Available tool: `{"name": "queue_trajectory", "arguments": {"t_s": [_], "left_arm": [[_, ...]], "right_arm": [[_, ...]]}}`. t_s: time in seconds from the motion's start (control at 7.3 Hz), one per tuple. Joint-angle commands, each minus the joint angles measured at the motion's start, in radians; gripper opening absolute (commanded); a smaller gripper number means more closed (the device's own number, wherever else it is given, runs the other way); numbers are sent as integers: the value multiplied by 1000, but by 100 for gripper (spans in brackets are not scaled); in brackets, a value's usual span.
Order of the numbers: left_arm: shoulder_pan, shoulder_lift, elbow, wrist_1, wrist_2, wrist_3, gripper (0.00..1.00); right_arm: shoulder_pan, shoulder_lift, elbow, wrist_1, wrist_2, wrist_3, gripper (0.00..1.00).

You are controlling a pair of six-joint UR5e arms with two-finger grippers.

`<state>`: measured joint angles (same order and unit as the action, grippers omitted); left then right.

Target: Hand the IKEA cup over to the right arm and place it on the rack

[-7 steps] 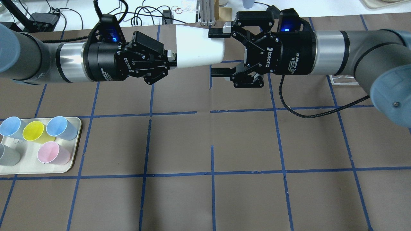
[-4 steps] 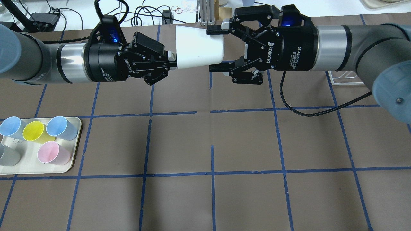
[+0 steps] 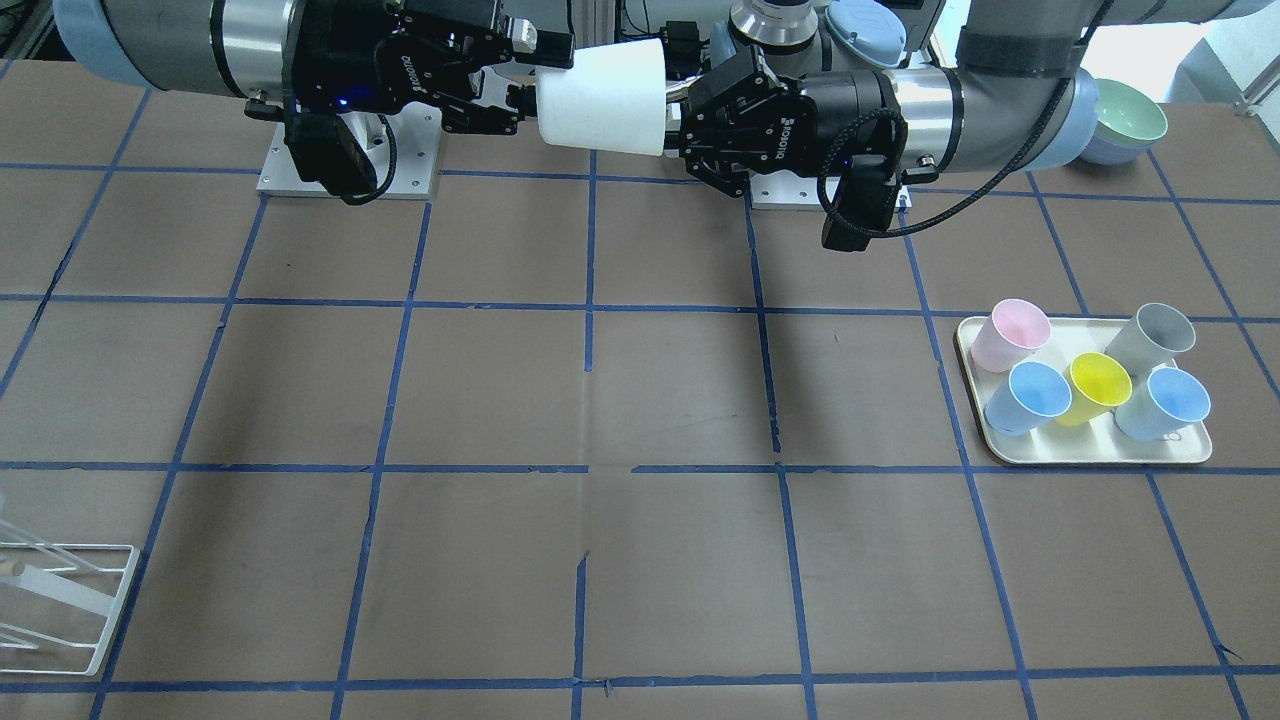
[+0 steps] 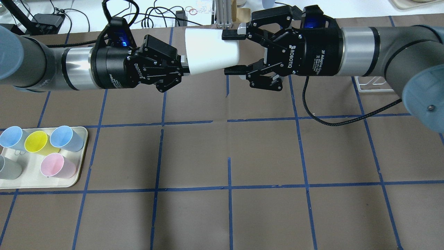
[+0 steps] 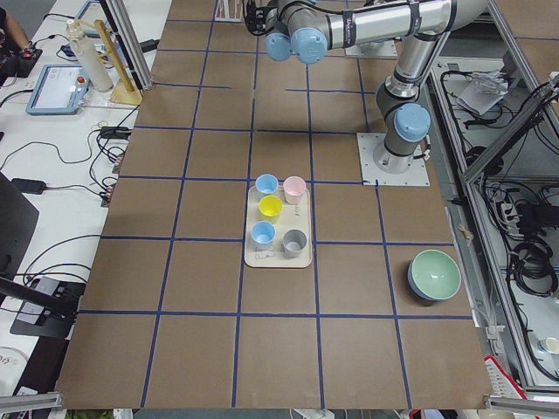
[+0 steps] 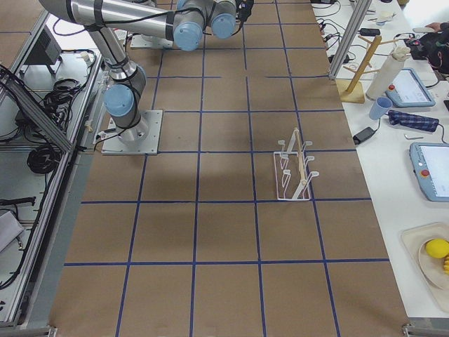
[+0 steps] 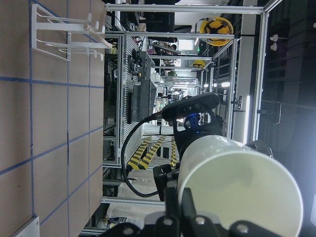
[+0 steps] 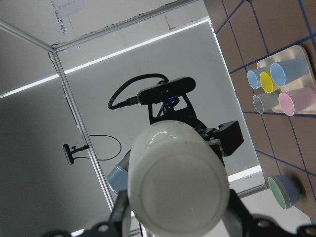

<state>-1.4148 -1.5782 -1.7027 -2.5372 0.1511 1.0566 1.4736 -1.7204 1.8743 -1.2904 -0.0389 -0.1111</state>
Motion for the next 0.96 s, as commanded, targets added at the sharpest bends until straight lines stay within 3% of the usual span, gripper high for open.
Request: {"name": "queue_trajectory", "arguments": {"t_s": [0.0,0.14,0.55,0.82], "left_arm": [[0,-5,0,0,-2,-3,84],[0,3,1,0,-4,-3,95],[2,3,12,-2,4,-7,97],[11,7,21,-2,12,-7,99]], "right_arm": [[-4,-2,-3,-3,-1,1,0],[-10,-2,-3,-10,-1,1,0],[-24,-1,-34,-6,-9,1,0],[-119,-7,-35,0,-13,1,0]]}}
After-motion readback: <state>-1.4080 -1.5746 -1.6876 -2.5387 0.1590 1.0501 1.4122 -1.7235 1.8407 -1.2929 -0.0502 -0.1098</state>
